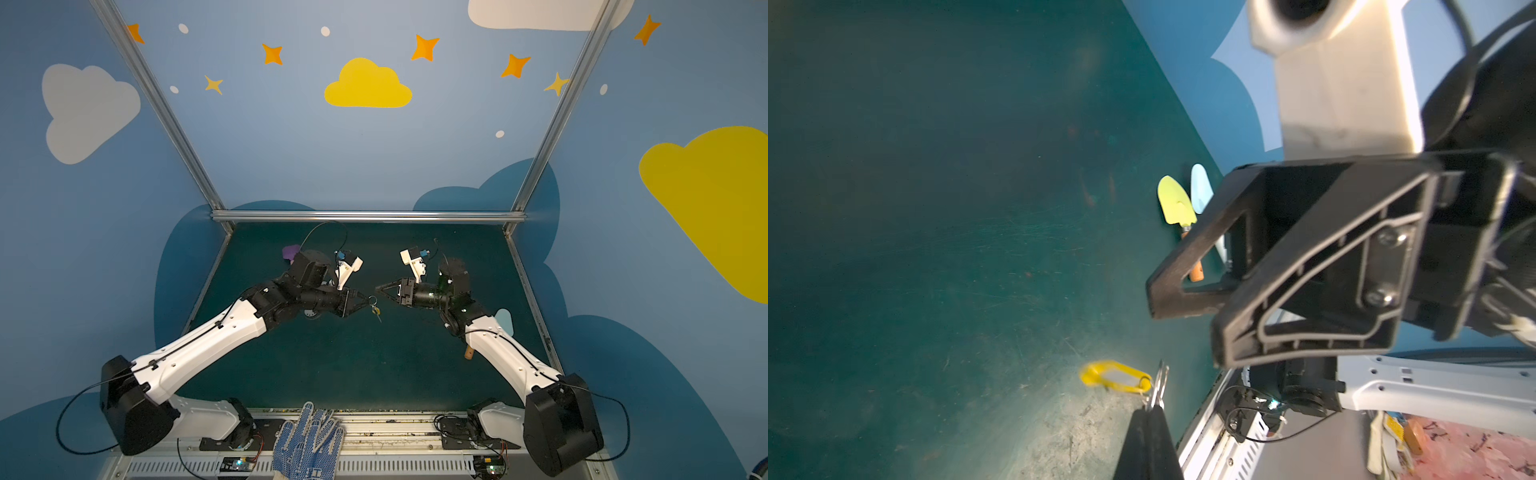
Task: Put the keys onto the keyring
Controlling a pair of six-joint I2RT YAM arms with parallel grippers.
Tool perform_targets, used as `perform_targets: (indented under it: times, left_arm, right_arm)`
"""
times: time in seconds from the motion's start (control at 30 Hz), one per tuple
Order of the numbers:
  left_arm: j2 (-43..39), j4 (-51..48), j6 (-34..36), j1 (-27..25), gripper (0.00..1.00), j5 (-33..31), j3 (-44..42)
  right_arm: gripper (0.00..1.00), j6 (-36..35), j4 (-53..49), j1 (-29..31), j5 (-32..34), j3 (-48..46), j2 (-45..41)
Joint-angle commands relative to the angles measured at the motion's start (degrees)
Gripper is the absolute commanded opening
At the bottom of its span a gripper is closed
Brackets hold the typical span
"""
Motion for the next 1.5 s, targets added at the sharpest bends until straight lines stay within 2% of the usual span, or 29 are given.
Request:
perform_targets:
  times: [0.0,0.3,0.53,0.63,0.7,0.77,0.9,0.97,1.1,1.23,1.47]
  left_arm:
    - [-2.0,1.8,0.3,0.7,0.04,1.9,-1.1]
    - [-3.2,3.9,-1.0,1.7,0.04,2.9,-2.3]
    - [-3.3,4.5,-1.4,1.7,0.04,3.1,-2.5]
    - [-3.3,4.5,-1.4,1.9,0.04,2.8,-2.6]
    - [-3.5,4.3,-1.3,2.0,0.04,2.5,-2.6]
    - [-3.7,4.2,-1.5,2.1,0.04,2.3,-2.8]
    - [-5.1,5.2,-3.0,3.0,0.10,0.9,-4.0]
    - [-6.3,6.6,-4.3,4.0,0.25,0.2,-5.4]
    - [-8.9,9.3,-7.4,7.0,0.30,0.5,-8.4]
    - [-10.8,13.3,-11.4,9.9,0.34,3.5,-11.7]
    - [-10.5,18.1,-15.0,10.9,0.36,8.4,-13.5]
  right_arm:
    - [0.37,-1.0,2.4,0.5,-1.6,-1.3,-0.4]
    - [0.30,-0.3,5.5,1.9,-4.4,-1.9,-0.3]
    - [0.28,-1.3,4.2,3.3,-4.7,-1.0,0.1]
    - [0.19,-1.4,4.3,3.3,-4.7,-0.8,0.4]
    - [0.08,-1.6,4.4,3.3,-4.6,-0.8,0.3]
    - [0.01,-2.5,3.0,3.3,-3.4,-0.7,0.0]
    - [0.00,-2.5,2.7,3.2,-2.2,-1.0,-0.4]
    - [0.00,-2.1,3.1,3.1,-2.1,-1.0,-0.3]
    - [0.00,-1.6,3.6,3.0,-2.2,-1.0,-0.3]
    - [0.00,-1.1,4.5,2.9,-2.7,-0.9,-0.3]
    - [0.00,-2.7,3.5,2.9,-2.3,-0.4,-0.4]
